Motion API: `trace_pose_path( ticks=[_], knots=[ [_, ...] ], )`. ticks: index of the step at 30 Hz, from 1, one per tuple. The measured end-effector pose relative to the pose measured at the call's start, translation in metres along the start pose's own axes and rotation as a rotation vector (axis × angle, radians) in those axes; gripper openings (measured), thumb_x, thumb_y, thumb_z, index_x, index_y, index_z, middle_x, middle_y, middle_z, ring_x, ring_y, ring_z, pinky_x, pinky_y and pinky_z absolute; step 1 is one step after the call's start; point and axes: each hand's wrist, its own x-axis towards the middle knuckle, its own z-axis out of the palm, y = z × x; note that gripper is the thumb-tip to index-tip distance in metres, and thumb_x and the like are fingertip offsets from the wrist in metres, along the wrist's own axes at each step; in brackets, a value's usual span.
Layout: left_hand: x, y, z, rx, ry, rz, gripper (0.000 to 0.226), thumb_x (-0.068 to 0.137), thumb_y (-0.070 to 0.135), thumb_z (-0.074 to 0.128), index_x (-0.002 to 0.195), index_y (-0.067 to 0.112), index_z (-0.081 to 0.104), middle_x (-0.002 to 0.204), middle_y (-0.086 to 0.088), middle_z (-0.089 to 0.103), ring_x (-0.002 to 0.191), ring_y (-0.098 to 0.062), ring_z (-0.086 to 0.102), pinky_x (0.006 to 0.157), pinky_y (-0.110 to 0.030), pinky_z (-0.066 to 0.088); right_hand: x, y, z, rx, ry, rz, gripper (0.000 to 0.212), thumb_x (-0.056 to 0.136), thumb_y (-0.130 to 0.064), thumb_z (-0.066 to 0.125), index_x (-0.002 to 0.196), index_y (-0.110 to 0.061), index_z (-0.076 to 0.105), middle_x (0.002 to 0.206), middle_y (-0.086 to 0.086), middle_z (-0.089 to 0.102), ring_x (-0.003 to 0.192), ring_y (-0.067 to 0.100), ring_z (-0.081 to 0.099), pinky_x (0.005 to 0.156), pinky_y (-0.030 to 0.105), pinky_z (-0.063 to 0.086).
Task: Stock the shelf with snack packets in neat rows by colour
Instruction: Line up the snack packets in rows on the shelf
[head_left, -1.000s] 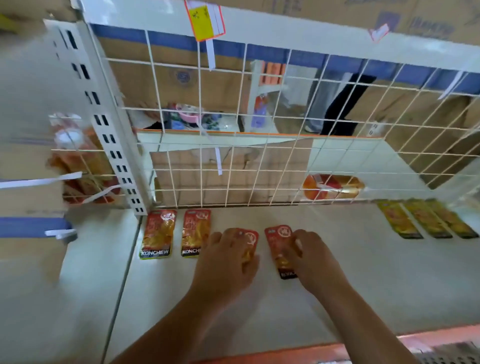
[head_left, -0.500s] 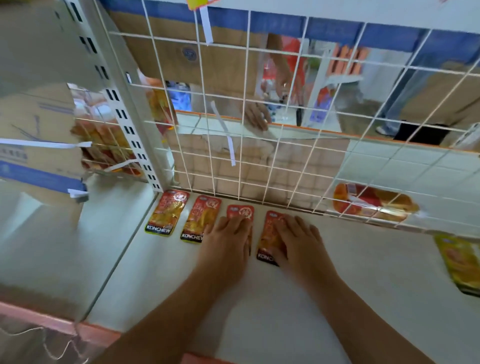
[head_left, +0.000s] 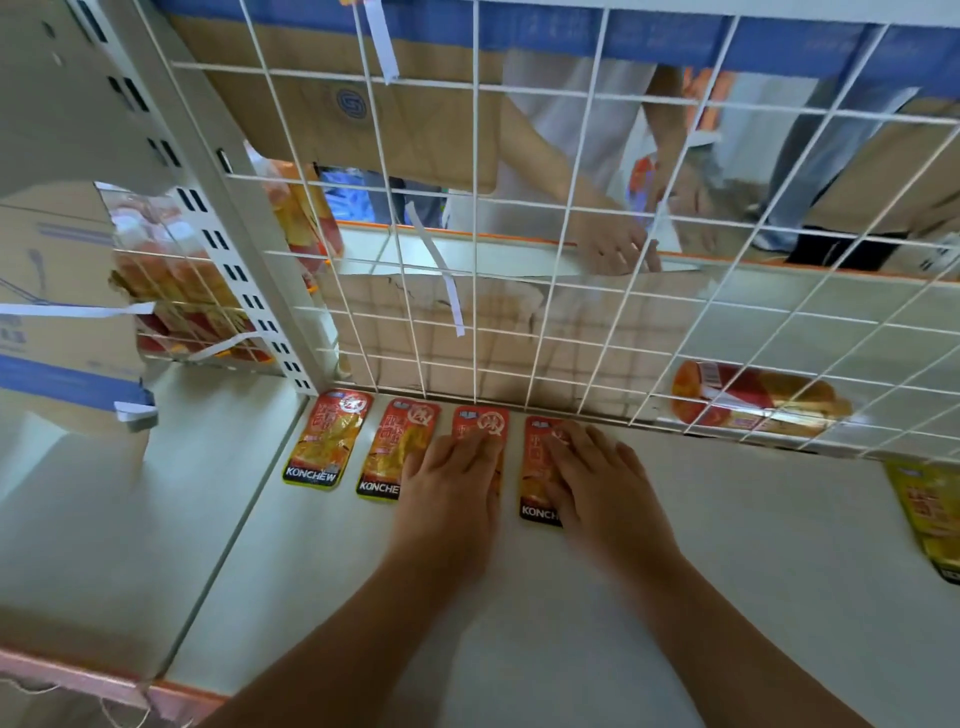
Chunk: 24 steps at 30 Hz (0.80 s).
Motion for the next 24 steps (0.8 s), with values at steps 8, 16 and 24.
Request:
trace_pose_path(
  ticks=[8,16,24],
  knots=[
    [0.0,-0.004,0.003,0.016,0.038,0.015,0.048,0.094,0.035,0.045,0.133,0.019,0.067,0.131,0.004,0.065,0.116,-0.024,0.056,0.107,-0.05,0.043,0.0,0.0,-0.001,-0.026,0.012,0.016,0.056,0.096,-0.042,0.032,0.141,-0.019,0.056,0.151,0.004,0.048,0.138,0.028,0.046,0.111,0.046,0.039],
    [-0.001,-0.003,0.0,-0.036,0.085,0.01,0.046,0.091,0.033,0.046,0.129,0.021,0.068,0.129,0.004,0.066,0.117,-0.024,0.056,0.106,-0.05,0.039,0.0,0.002,0.001,-0.018,0.032,0.016,0.056,0.094,-0.039,0.032,0.14,-0.02,0.056,0.152,0.003,0.047,0.135,0.026,0.047,0.111,0.04,0.031],
    [-0.006,-0.052,-0.018,-0.015,0.203,-0.111,0.044,0.088,0.022,0.05,0.126,0.015,0.071,0.127,-0.004,0.069,0.113,-0.032,0.06,0.094,-0.047,0.043,-0.001,0.003,-0.001,-0.018,0.034,0.012,0.055,0.094,-0.037,0.032,0.142,-0.02,0.054,0.151,0.002,0.048,0.135,0.026,0.048,0.11,0.043,0.038]
  ],
)
